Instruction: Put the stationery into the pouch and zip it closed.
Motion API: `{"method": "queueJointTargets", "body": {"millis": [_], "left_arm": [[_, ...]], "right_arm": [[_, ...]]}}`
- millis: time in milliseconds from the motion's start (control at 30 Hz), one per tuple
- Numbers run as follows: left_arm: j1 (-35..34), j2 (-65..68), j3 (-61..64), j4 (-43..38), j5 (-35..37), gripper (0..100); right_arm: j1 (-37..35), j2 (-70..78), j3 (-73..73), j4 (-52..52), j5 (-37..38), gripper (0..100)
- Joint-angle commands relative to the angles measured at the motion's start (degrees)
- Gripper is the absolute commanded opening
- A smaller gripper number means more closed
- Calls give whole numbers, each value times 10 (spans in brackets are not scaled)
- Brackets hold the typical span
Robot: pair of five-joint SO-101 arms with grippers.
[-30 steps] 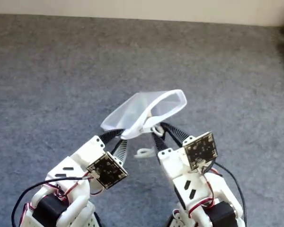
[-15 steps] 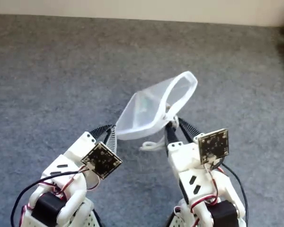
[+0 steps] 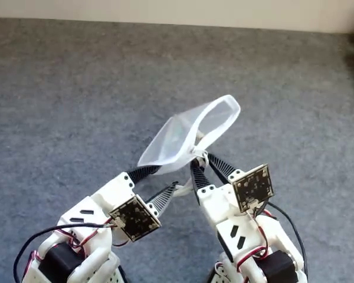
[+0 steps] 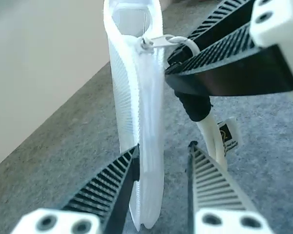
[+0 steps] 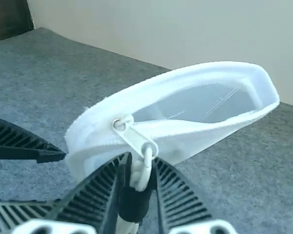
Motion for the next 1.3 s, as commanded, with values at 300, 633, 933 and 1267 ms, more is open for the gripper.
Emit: {"method": "queueJointTargets", "body": {"millis": [300, 633, 933, 1267], "left_arm": [[10, 0, -32, -95, 6, 164], [7, 140, -55, -163, 6, 164], [9, 163, -88, -164, 6, 163], [13, 164, -77, -205, 5, 121]], "right_arm": [[-10, -2, -4, 3, 9, 5], [-10, -2, -6, 20, 9, 5], [-10, -2, -8, 35, 9, 5], [-10, -2, -7, 35, 9, 5]]}}
